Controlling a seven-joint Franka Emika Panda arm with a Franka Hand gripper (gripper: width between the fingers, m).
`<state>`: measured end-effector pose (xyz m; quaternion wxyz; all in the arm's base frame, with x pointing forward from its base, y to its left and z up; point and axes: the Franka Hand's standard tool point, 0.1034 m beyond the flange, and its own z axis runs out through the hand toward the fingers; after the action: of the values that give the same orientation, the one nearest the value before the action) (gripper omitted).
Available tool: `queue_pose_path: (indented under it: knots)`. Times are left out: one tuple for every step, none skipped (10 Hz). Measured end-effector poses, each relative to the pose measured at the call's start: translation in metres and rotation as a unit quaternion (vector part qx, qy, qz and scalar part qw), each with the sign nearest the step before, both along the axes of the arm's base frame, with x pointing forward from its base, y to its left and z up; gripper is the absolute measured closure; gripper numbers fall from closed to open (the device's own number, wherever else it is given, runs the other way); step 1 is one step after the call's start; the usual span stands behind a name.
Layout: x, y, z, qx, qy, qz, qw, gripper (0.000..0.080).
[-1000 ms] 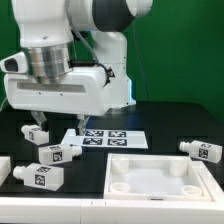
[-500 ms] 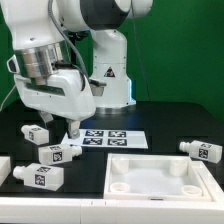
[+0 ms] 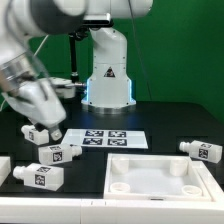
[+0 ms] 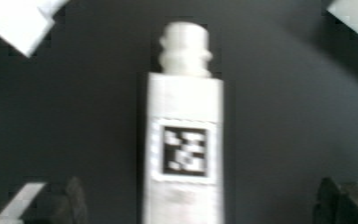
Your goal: Assemble one leg
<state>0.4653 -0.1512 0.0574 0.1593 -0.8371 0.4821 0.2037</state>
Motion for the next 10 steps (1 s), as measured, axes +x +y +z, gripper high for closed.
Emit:
queue_pose_path:
  knots:
    - [0.0,0.001,0.001,0.024,0.014,0.009,1.0,0.0151]
    - [-0.004,-0.001,-0.002,0.045,0.032,0.008,0.998,0.0151]
    - [-0.008,-0.002,-0.003,0.075,0.056,0.009,0.996,0.0151]
    - [-0.009,-0.007,-0.008,0.113,0.084,0.008,0.99,0.0151]
    - [-0.007,-0.014,-0.019,0.139,0.096,0.009,0.986,0.0151]
    - [-0.01,-0.015,-0.023,0.169,0.112,0.006,0.979,0.0151]
    - [-0.005,-0.014,-0.025,0.162,0.107,0.011,0.981,0.0151]
    - [-0.004,-0.012,-0.023,0.162,0.106,0.013,0.981,0.0151]
    - [-0.006,-0.012,-0.025,0.162,0.108,0.012,0.981,0.0151]
    - [-0.004,-0.009,-0.027,0.163,0.11,0.009,0.981,0.0151]
